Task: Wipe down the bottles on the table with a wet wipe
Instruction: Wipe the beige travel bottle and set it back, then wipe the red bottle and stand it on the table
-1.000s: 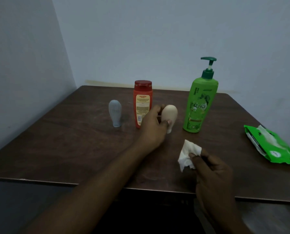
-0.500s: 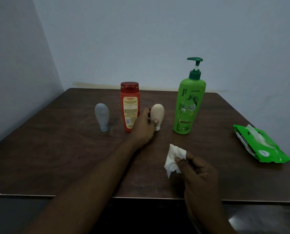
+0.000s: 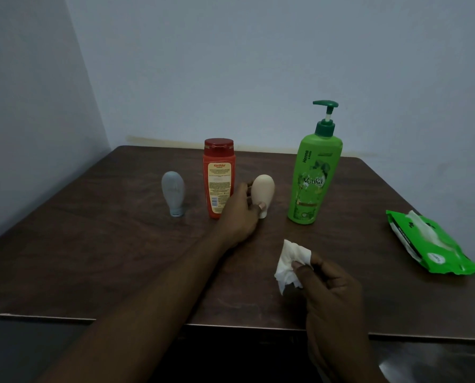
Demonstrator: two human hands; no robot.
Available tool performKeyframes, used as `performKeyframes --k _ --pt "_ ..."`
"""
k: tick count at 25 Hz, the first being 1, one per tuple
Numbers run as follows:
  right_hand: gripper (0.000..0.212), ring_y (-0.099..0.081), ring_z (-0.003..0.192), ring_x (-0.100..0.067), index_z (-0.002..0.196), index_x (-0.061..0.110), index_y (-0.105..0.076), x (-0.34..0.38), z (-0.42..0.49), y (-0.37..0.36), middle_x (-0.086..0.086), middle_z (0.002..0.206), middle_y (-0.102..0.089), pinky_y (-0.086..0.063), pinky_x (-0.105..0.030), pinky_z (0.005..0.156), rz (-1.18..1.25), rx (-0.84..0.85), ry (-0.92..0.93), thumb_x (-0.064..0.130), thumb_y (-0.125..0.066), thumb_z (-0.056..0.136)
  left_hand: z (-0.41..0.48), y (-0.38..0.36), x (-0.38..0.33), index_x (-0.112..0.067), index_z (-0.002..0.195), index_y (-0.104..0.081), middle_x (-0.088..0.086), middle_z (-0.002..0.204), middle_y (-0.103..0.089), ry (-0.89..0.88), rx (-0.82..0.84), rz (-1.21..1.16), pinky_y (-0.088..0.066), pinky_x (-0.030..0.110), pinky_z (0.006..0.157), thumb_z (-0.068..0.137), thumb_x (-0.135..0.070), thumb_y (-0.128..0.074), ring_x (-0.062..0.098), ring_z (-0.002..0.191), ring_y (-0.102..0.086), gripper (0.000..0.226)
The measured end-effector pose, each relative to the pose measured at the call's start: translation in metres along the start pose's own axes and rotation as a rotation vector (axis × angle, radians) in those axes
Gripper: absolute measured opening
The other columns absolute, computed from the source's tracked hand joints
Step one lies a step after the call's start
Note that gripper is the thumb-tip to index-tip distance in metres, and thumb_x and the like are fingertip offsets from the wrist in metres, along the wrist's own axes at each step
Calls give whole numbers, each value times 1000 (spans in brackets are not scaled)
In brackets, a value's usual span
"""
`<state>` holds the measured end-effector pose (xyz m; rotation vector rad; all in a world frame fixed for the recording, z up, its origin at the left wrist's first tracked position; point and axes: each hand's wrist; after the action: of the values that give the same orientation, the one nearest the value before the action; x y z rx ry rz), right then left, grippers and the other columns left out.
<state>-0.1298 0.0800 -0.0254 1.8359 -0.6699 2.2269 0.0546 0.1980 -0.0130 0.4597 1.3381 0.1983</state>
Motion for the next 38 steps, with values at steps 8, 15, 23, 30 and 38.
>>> performKeyframes --k 8,15,23,30,38 --pt "26 -75 80 -12 99 15 -75 2 1 -1 -1 87 -79 -56 -17 66 54 10 11 -6 -62 88 -50 22 -3 -15 152 -41 5 139 -63 8 37 240 -57 35 97 96 -32 -70 9 109 -61 66" --pt "25 -75 84 -15 95 20 -76 0 4 0 -3 92 -79 -60 -24 73 43 14 -23 -1 -64 90 -59 79 -53 -20 128 -66 2 120 -70 -571 -456 578 -47 30 88 98 -23 -65 13 107 -58 30" --pt "26 -74 95 -18 98 26 -74 2 1 -1 4 99 -78 -56 -41 88 -22 37 -55 4 -62 93 1 131 -92 -20 139 -61 7 132 -67 -298 -127 1029 -45 49 101 106 -36 -50 33 124 -54 38" --pt "25 -72 101 -22 111 16 -73 1 0 0 -1 105 -77 -56 -44 93 -41 65 -37 2 -60 94 -48 143 -78 -15 132 -62 3 124 -62 -143 -202 583 -52 32 85 103 -26 -59 19 110 -62 32" --pt "29 -72 102 -19 94 34 -75 4 -3 -4 6 104 -77 -54 -54 96 -29 -53 -57 7 -63 94 -173 114 -15 -24 122 -67 -4 112 -75 131 -325 -250 -58 28 83 100 -25 -60 9 101 -72 23"
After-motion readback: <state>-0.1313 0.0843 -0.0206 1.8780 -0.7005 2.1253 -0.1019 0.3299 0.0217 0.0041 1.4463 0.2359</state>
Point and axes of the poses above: each hand's wrist, its own z-axis towards the middle knuckle, its own y-axis out of the back of the hand, x = y × z
